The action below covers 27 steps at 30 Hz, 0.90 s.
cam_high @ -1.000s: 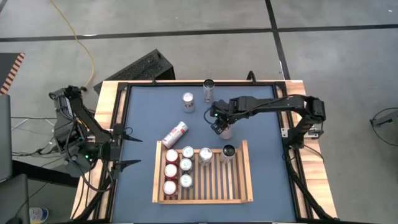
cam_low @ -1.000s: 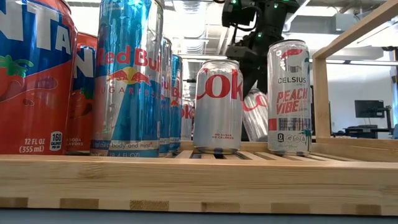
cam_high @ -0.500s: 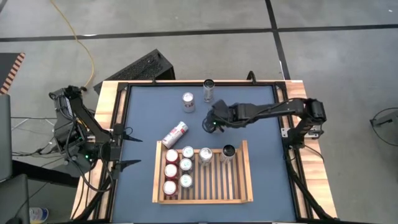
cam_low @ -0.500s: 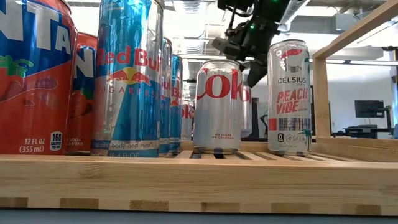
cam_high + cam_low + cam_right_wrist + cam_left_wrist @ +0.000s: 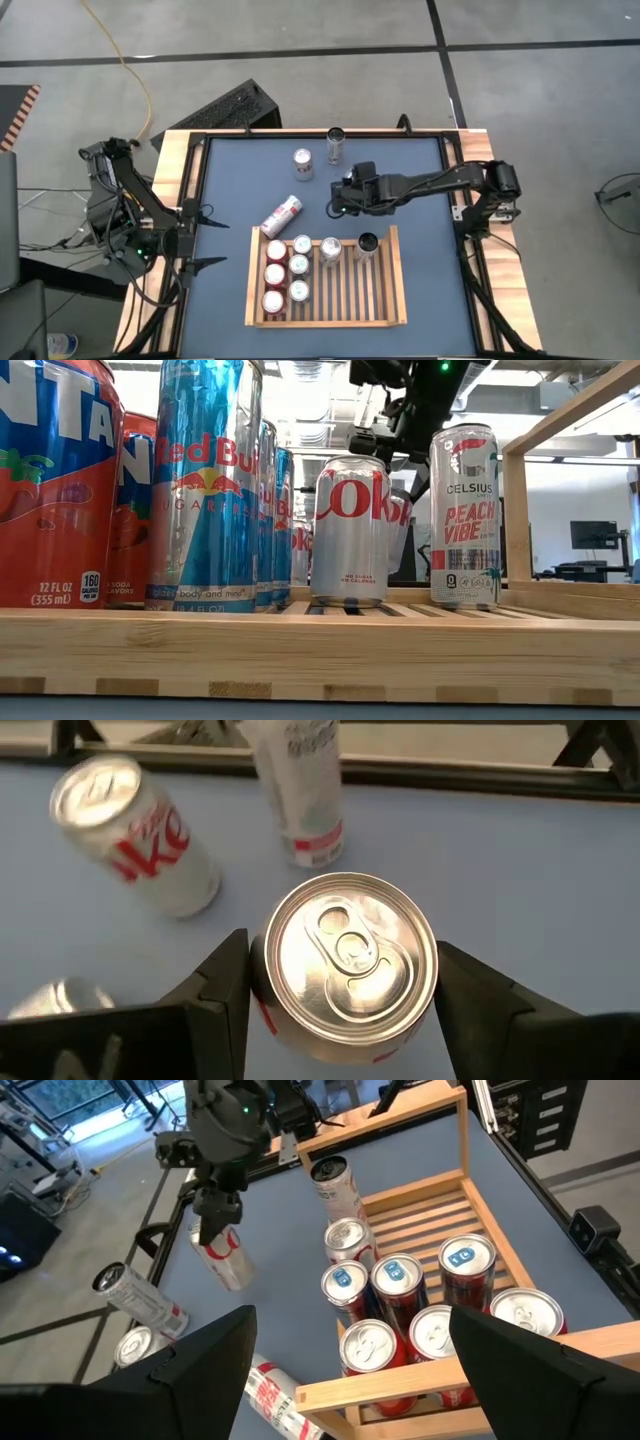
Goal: Place canned beverage on shelf
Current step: Put the bottom white-pink soda can on the shelf aligned with the other white-pink soda can
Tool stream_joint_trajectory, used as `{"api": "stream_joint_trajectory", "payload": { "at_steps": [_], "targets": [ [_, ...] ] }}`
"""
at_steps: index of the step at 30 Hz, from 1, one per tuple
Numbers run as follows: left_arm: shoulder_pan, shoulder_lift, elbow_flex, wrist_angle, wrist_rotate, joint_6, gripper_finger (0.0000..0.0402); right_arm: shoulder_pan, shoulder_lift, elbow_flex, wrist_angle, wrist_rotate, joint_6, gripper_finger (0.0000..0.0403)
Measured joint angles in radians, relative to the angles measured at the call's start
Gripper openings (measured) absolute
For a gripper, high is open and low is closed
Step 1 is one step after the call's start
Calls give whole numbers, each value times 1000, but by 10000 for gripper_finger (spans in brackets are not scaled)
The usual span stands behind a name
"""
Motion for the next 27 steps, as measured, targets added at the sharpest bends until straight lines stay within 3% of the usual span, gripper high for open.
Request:
{"api": "stream_joint_trajectory", "payload": {
  "at_steps": [9, 18, 27],
  "targets": [
    [0, 0, 0, 0, 0, -19, 320, -54, -1, 1, 13, 16, -49, 221],
    [0, 0, 0, -2, 0, -8, 320, -92, 4, 1, -41, -89, -123, 227],
    [0, 0, -2, -3, 19, -8, 320, -93, 131, 14, 51, -104, -283, 229]
  ]
}}
